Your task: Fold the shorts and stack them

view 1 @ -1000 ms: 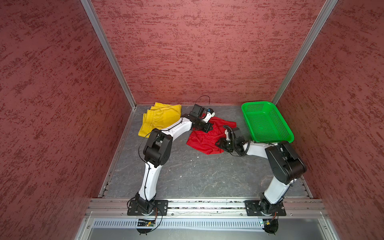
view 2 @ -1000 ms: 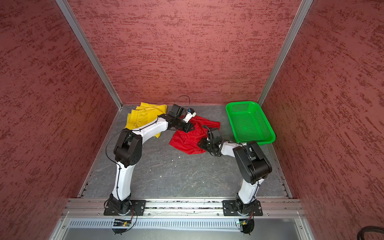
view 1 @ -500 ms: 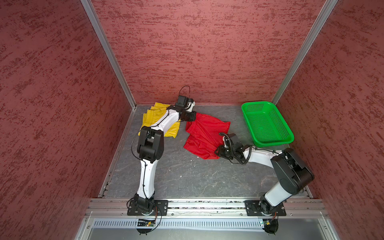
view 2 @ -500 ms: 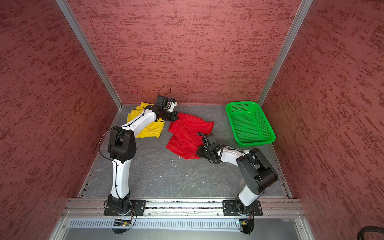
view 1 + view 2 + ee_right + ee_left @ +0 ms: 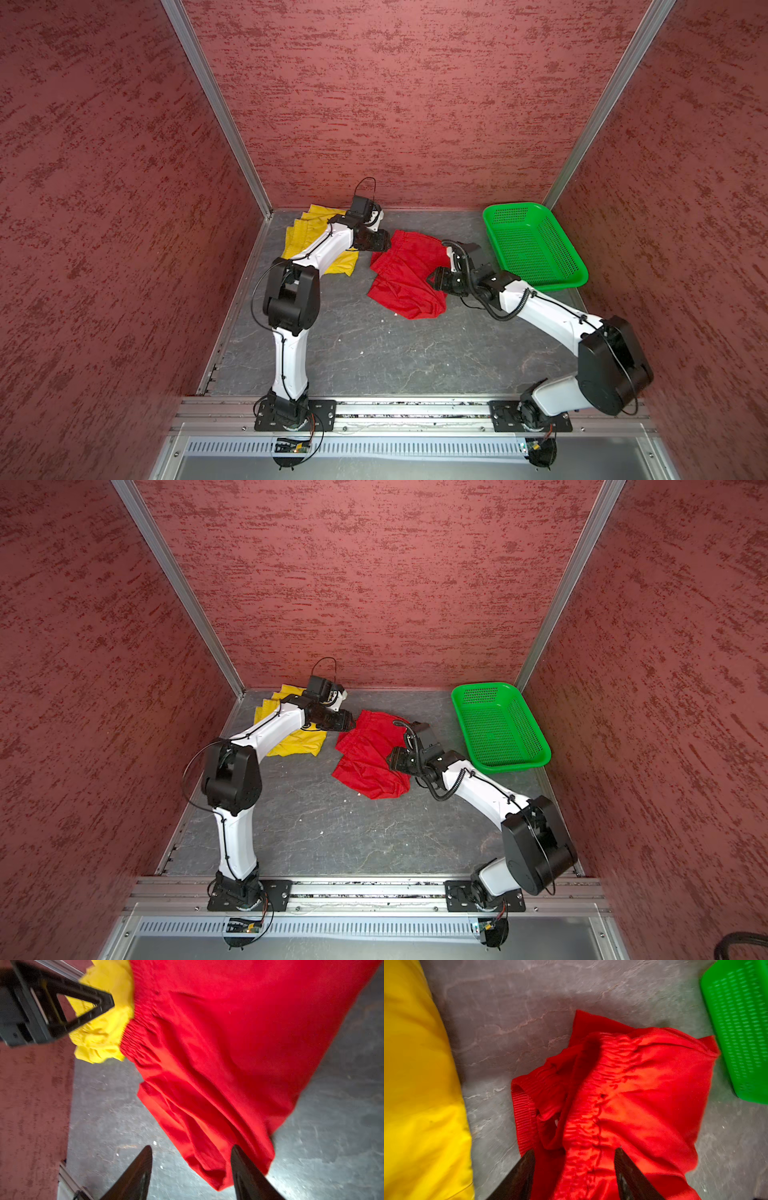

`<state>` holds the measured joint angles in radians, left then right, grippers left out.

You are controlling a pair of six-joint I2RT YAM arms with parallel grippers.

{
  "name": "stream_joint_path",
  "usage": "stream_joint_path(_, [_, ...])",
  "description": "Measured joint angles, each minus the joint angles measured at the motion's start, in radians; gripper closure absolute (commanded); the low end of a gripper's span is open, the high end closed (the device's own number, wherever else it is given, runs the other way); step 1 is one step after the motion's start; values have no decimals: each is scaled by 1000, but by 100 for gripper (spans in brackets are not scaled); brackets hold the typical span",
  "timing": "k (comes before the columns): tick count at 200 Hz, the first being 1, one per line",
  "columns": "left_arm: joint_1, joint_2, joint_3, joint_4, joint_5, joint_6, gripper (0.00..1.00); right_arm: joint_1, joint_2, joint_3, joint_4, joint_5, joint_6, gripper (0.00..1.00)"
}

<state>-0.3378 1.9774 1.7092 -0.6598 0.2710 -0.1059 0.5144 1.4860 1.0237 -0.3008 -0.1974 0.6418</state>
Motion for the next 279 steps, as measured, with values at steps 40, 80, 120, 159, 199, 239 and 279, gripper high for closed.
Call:
stream_joint_path(40, [-56,-86,-2,109,84,-21,50,0,156,84,55,2,-26,50])
stream_joint_path(80, [-72,143,122,142,137,-75,50,0,302,69,108,-5,-33,53])
stream_joint_path(120, [-42,361,200,98,136,-150,51,0,293,-94,207,-27,-19,54])
stream_joint_path(159, [-31,403,249,50,138,-188,51,4,199,-269,348,-43,16,54])
stream_joint_path(199, [-35,382,185,74,148,-194,38,13,142,-317,345,-46,39,51])
stream_joint_path(239, [-35,198,59,38,113,-187,16,13,119,-185,168,-42,27,47])
stream_joint_path(279, [-1,-104,-57,54,97,-201,10,14,126,14,135,-26,-13,47])
